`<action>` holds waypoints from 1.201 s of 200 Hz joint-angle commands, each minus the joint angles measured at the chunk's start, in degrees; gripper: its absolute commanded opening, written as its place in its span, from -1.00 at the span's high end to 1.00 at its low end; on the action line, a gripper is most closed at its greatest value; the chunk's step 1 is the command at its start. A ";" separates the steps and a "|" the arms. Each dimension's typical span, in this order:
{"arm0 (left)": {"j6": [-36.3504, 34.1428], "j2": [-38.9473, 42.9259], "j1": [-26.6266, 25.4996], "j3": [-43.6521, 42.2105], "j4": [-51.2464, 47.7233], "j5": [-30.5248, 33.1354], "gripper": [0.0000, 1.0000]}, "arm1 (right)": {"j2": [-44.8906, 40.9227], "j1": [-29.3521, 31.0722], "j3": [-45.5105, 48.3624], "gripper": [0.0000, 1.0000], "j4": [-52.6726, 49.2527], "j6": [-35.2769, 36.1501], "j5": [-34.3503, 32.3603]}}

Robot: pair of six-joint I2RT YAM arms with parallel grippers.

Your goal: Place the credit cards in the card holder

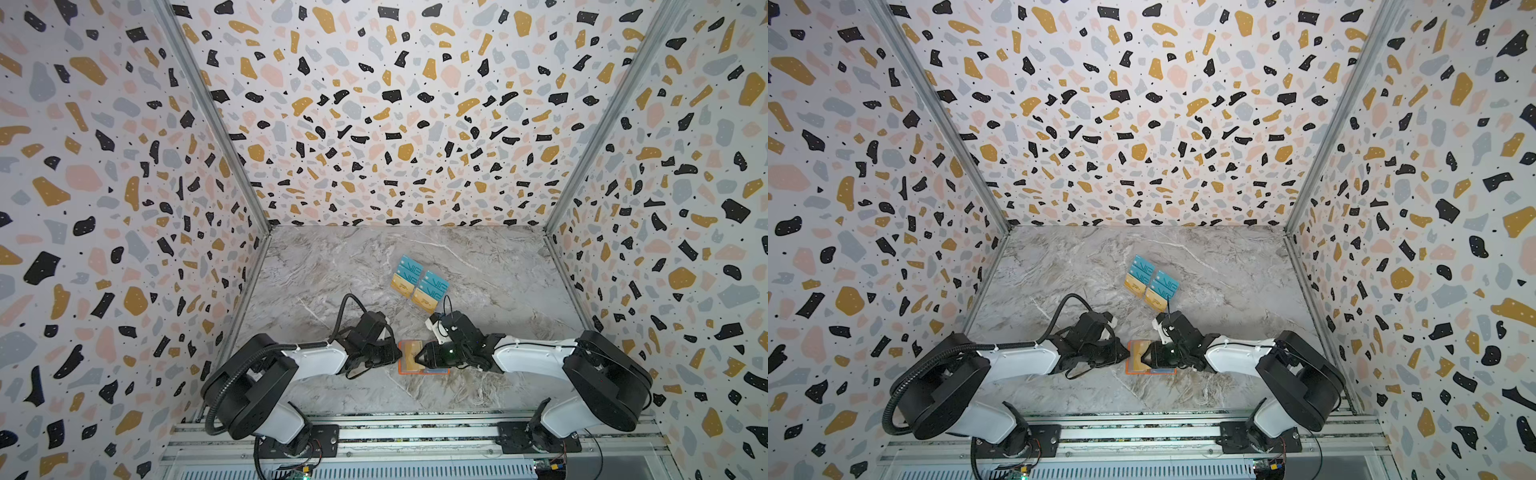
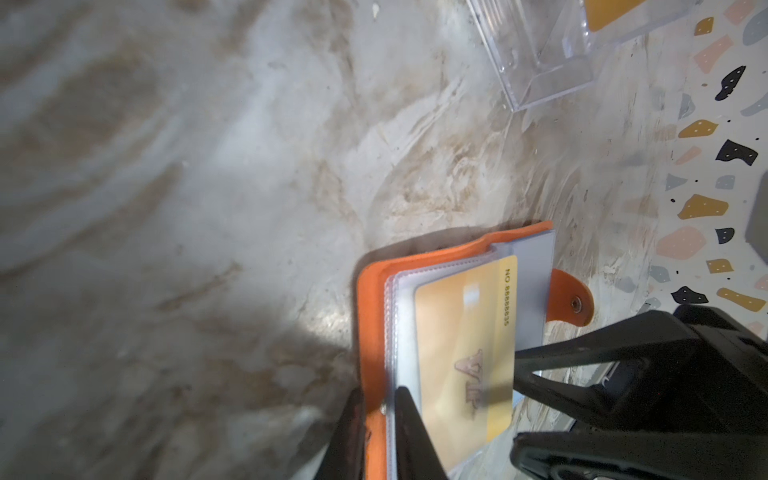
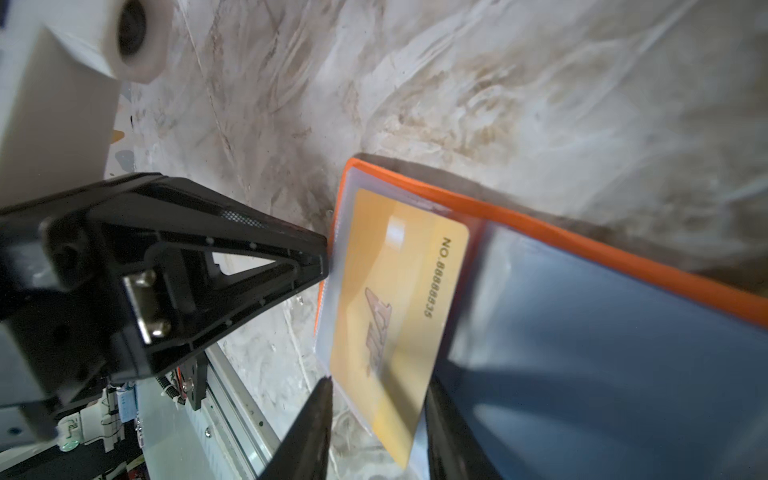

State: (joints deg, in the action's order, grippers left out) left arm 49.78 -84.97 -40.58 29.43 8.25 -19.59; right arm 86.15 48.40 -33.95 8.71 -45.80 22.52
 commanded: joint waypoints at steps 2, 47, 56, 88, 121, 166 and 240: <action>2.21 0.57 -0.20 -2.35 -2.30 -0.05 0.65 | 0.99 1.40 -1.73 0.21 -2.88 -1.75 -3.08; 2.32 0.21 -0.19 -2.76 -0.79 -0.27 0.65 | 4.29 3.04 -4.27 0.21 -0.65 -0.77 -3.34; 2.29 0.29 -0.28 -2.63 -0.61 -0.37 0.64 | 4.68 3.34 -5.22 0.21 -1.17 -0.05 -3.66; 2.15 0.50 -0.24 -2.45 -0.45 -0.53 0.64 | 6.14 4.40 -8.25 0.21 -3.59 1.75 -4.33; 1.90 0.20 -0.25 -2.19 -0.25 -0.63 0.63 | 6.91 5.03 -8.94 0.21 -3.86 1.97 -3.88; 1.51 -0.29 -0.23 -1.26 -0.38 -0.71 0.63 | 7.16 5.89 -9.29 0.20 -3.96 2.84 -3.48; -2.24 -1.15 -0.20 2.06 -6.89 1.00 0.63 | 3.65 6.18 -10.68 0.07 -11.69 5.46 -8.45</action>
State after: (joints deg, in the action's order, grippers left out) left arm 49.98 -84.68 -40.53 29.91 6.92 -19.31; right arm 91.85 53.54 -42.37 2.02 -43.22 15.88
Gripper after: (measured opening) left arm 0.185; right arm 0.443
